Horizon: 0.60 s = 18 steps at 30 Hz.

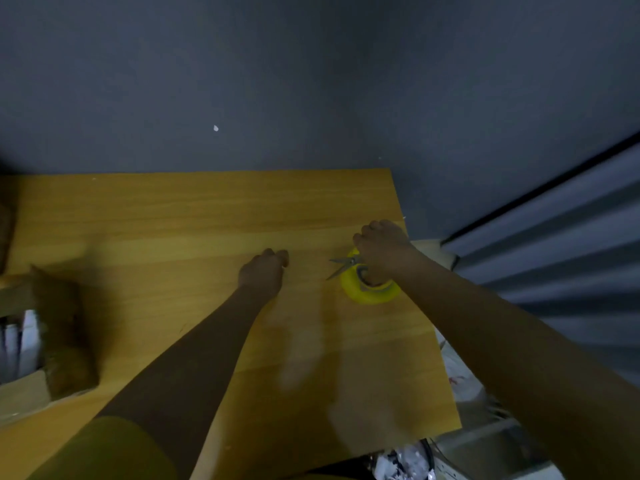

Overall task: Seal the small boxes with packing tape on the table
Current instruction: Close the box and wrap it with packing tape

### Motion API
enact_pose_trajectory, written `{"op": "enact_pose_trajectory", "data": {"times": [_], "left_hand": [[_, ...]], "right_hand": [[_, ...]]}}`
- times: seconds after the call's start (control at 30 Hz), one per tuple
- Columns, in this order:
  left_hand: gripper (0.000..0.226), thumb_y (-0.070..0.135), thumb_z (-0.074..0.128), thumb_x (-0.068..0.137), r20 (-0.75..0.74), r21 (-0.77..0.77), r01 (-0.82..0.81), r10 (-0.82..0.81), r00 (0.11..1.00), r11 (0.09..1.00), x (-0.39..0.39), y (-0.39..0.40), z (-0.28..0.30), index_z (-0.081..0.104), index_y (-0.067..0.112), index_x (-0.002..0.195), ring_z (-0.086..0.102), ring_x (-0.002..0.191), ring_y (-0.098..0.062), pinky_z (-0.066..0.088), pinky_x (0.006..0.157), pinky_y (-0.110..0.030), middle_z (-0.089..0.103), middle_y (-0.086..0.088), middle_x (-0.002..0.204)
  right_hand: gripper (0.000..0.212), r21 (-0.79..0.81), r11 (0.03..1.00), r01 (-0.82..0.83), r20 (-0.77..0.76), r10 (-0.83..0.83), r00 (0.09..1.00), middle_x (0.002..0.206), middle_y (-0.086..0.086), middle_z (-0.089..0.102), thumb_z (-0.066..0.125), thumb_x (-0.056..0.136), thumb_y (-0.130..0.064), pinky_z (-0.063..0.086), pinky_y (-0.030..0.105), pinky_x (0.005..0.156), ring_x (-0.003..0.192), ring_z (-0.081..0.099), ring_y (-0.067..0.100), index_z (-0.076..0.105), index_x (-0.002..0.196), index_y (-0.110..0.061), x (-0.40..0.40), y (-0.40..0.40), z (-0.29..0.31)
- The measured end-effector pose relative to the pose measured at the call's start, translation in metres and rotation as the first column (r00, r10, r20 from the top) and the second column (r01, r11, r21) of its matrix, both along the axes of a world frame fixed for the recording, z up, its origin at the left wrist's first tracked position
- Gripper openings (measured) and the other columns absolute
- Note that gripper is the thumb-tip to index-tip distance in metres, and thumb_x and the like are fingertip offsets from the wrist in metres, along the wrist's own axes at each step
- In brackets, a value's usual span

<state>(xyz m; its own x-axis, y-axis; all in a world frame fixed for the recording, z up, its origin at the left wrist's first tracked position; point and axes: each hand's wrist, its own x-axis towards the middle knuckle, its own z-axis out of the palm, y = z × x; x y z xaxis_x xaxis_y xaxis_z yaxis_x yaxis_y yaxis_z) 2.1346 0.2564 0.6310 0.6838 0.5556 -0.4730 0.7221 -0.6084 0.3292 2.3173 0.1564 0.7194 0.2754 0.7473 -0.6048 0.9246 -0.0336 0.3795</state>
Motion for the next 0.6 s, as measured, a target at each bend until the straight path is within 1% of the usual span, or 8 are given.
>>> {"op": "enact_pose_trajectory", "data": {"times": [0.07, 0.13, 0.27, 0.43, 0.53, 0.6], "left_hand": [[0.027, 0.011, 0.037, 0.101, 0.000, 0.011, 0.003, -0.003, 1.000, 1.000, 0.000, 0.001, -0.001, 0.050, 0.017, 0.124, 0.054, 0.106, -0.031, 0.047, 0.075, -0.040, 0.050, -0.011, 0.125], [0.028, 0.009, 0.038, 0.100, -0.006, 0.013, 0.009, -0.009, 1.000, 1.000, 0.000, 0.002, -0.002, 0.050, 0.018, 0.124, 0.054, 0.106, -0.031, 0.048, 0.075, -0.041, 0.050, -0.011, 0.125], [0.028, 0.008, 0.038, 0.100, -0.001, 0.012, 0.013, -0.013, 1.000, 1.000, 0.000, 0.005, -0.006, 0.050, 0.018, 0.124, 0.054, 0.106, -0.031, 0.048, 0.073, -0.040, 0.050, -0.010, 0.124], [0.028, 0.009, 0.039, 0.100, 0.024, 0.014, 0.001, -0.002, 1.000, 1.000, -0.001, 0.005, -0.010, 0.050, 0.019, 0.123, 0.053, 0.109, -0.030, 0.047, 0.077, -0.039, 0.050, -0.009, 0.124], [0.027, 0.009, 0.040, 0.100, 0.036, 0.014, -0.006, 0.006, 0.999, 1.000, -0.002, 0.004, -0.012, 0.050, 0.019, 0.123, 0.053, 0.109, -0.029, 0.048, 0.078, -0.040, 0.050, -0.009, 0.124], [0.026, 0.010, 0.040, 0.101, 0.048, 0.010, -0.010, 0.009, 0.999, 1.000, -0.003, 0.005, -0.013, 0.050, 0.019, 0.123, 0.053, 0.109, -0.029, 0.047, 0.078, -0.040, 0.050, -0.009, 0.124]], "right_hand": [[0.035, -0.063, 0.998, -0.023, 0.064, 0.027, 0.998, 0.134, 0.011, 0.047, 0.041, 0.104, -0.027, 0.033, 0.036, 0.104, 0.125, 0.042, 0.027, 0.044, 0.134, -0.009, -0.003, 0.006, -0.002], [0.037, -0.107, 0.994, -0.029, 0.083, 0.038, 0.996, 0.139, 0.011, 0.042, 0.040, 0.104, -0.026, 0.030, 0.038, 0.107, 0.129, 0.038, 0.028, 0.040, 0.138, -0.009, -0.006, 0.012, -0.005], [0.033, -0.155, 0.986, -0.055, 0.142, 0.077, 0.987, 0.139, 0.011, 0.042, 0.035, 0.106, -0.021, 0.030, 0.037, 0.106, 0.128, 0.037, 0.027, 0.040, 0.137, -0.010, -0.014, 0.026, -0.011], [0.039, -0.200, 0.976, -0.082, 0.104, 0.104, 0.989, 0.141, 0.010, 0.040, 0.045, 0.102, -0.027, 0.027, 0.039, 0.109, 0.131, 0.036, 0.028, 0.039, 0.138, -0.011, -0.023, 0.040, -0.020], [0.033, -0.216, 0.972, -0.090, 0.100, 0.114, 0.988, 0.138, 0.008, 0.045, 0.044, 0.104, -0.026, 0.029, 0.038, 0.107, 0.128, 0.040, 0.026, 0.045, 0.134, -0.013, -0.030, 0.047, -0.029], [0.025, -0.243, 0.966, -0.093, 0.094, 0.119, 0.988, 0.127, 0.004, 0.053, 0.043, 0.104, -0.023, 0.032, 0.036, 0.100, 0.120, 0.046, 0.023, 0.052, 0.126, -0.016, -0.034, 0.051, -0.028]]}}
